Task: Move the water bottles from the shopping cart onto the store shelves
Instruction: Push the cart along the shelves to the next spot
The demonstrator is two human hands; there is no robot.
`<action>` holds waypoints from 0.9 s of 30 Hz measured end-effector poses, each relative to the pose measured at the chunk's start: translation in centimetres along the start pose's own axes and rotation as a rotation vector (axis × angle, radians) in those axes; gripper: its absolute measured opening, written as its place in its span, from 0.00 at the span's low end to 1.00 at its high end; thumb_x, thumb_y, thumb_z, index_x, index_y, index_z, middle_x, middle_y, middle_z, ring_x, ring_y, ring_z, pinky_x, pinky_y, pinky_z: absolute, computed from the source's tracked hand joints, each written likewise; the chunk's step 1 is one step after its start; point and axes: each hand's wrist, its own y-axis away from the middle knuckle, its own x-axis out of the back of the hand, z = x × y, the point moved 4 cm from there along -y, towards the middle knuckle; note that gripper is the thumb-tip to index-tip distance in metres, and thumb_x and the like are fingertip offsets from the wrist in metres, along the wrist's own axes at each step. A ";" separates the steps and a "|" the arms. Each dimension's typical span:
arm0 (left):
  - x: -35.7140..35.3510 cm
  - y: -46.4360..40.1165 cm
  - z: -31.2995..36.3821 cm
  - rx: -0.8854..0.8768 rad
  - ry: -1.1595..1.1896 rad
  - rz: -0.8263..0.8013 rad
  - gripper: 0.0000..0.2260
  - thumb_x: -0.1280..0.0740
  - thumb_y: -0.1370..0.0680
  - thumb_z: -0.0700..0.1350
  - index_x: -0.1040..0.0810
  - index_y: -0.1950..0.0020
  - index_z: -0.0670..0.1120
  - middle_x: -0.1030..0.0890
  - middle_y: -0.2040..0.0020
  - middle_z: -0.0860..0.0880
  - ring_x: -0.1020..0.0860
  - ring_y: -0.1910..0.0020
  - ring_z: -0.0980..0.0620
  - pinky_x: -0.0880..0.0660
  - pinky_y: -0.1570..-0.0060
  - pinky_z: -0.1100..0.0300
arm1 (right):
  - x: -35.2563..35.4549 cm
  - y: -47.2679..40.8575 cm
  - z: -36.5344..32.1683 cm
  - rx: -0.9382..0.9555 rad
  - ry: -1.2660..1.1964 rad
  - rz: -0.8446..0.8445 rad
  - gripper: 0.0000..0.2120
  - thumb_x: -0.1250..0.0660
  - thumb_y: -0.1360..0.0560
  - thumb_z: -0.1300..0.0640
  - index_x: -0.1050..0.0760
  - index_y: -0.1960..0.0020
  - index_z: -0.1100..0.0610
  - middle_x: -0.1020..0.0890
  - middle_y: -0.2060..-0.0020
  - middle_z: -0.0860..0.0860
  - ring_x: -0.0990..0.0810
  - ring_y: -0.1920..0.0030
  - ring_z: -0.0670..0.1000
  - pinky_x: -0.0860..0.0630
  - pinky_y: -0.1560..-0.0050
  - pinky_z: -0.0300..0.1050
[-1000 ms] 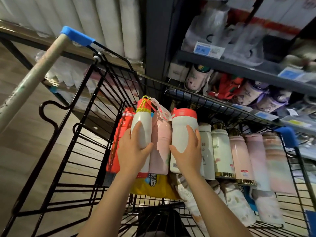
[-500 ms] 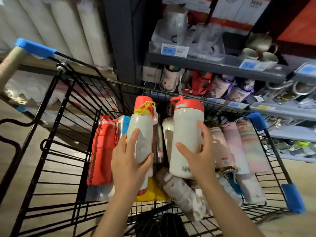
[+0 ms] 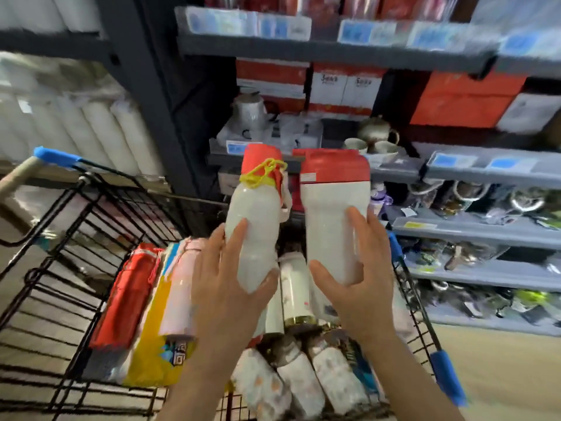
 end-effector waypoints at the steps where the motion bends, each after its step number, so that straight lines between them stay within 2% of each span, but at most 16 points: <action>1: -1.2 0.3 2.5 -0.025 0.007 0.024 0.36 0.27 0.31 0.55 0.40 0.27 0.61 0.30 0.31 0.42 0.35 0.34 0.47 0.38 0.36 0.54 | 2.5 -0.4 0.6 0.035 0.009 0.010 0.37 0.30 0.32 0.43 0.46 0.29 0.28 0.43 0.24 0.46 0.49 0.26 0.34 0.46 0.35 0.26; 4: -5.2 1.2 10.8 -0.086 0.038 0.077 0.33 0.34 0.30 0.60 0.40 0.27 0.58 0.29 0.31 0.42 0.33 0.34 0.47 0.40 0.35 0.60 | 11.2 -1.6 2.6 0.138 0.008 0.060 0.38 0.28 0.32 0.49 0.44 0.30 0.29 0.41 0.25 0.48 0.48 0.28 0.32 0.46 0.37 0.20; 6: -8.2 1.4 16.0 -0.117 0.086 0.098 0.32 0.35 0.30 0.60 0.41 0.27 0.59 0.30 0.30 0.42 0.34 0.33 0.48 0.41 0.34 0.63 | 17.2 -2.7 4.2 0.190 0.040 0.124 0.37 0.27 0.32 0.52 0.40 0.29 0.38 0.39 0.26 0.54 0.47 0.29 0.30 0.46 0.38 0.19; 8: -11.3 1.6 21.2 -0.158 0.123 0.114 0.33 0.34 0.29 0.61 0.42 0.27 0.62 0.30 0.29 0.43 0.34 0.33 0.48 0.45 0.32 0.69 | 23.2 -3.6 5.7 0.204 0.064 0.190 0.36 0.27 0.32 0.51 0.39 0.28 0.44 0.37 0.27 0.57 0.44 0.26 0.38 0.45 0.35 0.23; 10: -14.0 1.4 26.3 -0.166 0.189 0.125 0.34 0.31 0.31 0.60 0.43 0.29 0.65 0.31 0.29 0.45 0.35 0.33 0.50 0.43 0.34 0.64 | 28.9 -4.7 7.0 0.231 0.076 0.255 0.36 0.27 0.31 0.51 0.40 0.28 0.42 0.36 0.27 0.57 0.40 0.26 0.47 0.41 0.32 0.29; 13: -17.3 0.7 33.2 -0.218 0.296 0.140 0.33 0.33 0.33 0.61 0.44 0.31 0.68 0.31 0.29 0.47 0.37 0.32 0.52 0.39 0.34 0.57 | 36.6 -6.4 8.1 0.265 0.102 0.353 0.37 0.26 0.33 0.52 0.41 0.30 0.37 0.35 0.27 0.52 0.37 0.27 0.50 0.37 0.31 0.38; 15: -18.9 -0.1 37.1 -0.289 0.359 0.149 0.32 0.35 0.33 0.61 0.43 0.31 0.67 0.31 0.29 0.47 0.36 0.31 0.51 0.37 0.33 0.56 | 41.1 -7.6 8.2 0.294 0.142 0.426 0.38 0.26 0.33 0.51 0.42 0.30 0.38 0.35 0.28 0.50 0.37 0.27 0.51 0.33 0.31 0.53; 17: -20.3 -1.5 40.6 -0.340 0.395 0.159 0.34 0.30 0.33 0.59 0.42 0.31 0.67 0.32 0.29 0.48 0.35 0.31 0.50 0.36 0.34 0.54 | 45.2 -9.1 8.1 0.336 0.185 0.504 0.37 0.26 0.33 0.48 0.41 0.29 0.42 0.35 0.29 0.49 0.35 0.28 0.53 0.31 0.36 0.62; 20: -22.0 -4.2 45.3 -0.404 0.425 0.189 0.39 0.21 0.33 0.50 0.40 0.30 0.65 0.32 0.28 0.47 0.37 0.32 0.50 0.37 0.36 0.52 | 50.2 -12.4 7.4 0.401 0.200 0.604 0.38 0.26 0.32 0.49 0.41 0.28 0.45 0.35 0.29 0.49 0.33 0.30 0.53 0.30 0.37 0.63; 22: -22.7 -6.6 48.0 -0.451 0.442 0.244 0.38 0.22 0.33 0.50 0.39 0.30 0.63 0.31 0.29 0.45 0.35 0.32 0.49 0.37 0.37 0.53 | 52.8 -15.0 6.8 0.450 0.221 0.637 0.38 0.26 0.32 0.49 0.41 0.28 0.47 0.35 0.30 0.47 0.32 0.31 0.54 0.30 0.37 0.63; 25: -23.7 -11.0 51.8 -0.535 0.492 0.307 0.39 0.22 0.34 0.45 0.38 0.29 0.60 0.31 0.29 0.44 0.33 0.33 0.46 0.35 0.38 0.52 | 55.9 -19.6 5.8 0.503 0.171 0.631 0.39 0.24 0.33 0.50 0.41 0.29 0.42 0.34 0.31 0.43 0.30 0.33 0.53 0.27 0.39 0.62; 27: -24.0 -14.3 54.0 -0.614 0.528 0.360 0.34 0.28 0.33 0.49 0.36 0.29 0.59 0.31 0.30 0.45 0.31 0.34 0.44 0.32 0.38 0.50 | 57.6 -22.9 5.2 0.547 0.141 0.635 0.38 0.24 0.34 0.50 0.41 0.31 0.36 0.34 0.31 0.41 0.29 0.33 0.52 0.27 0.39 0.61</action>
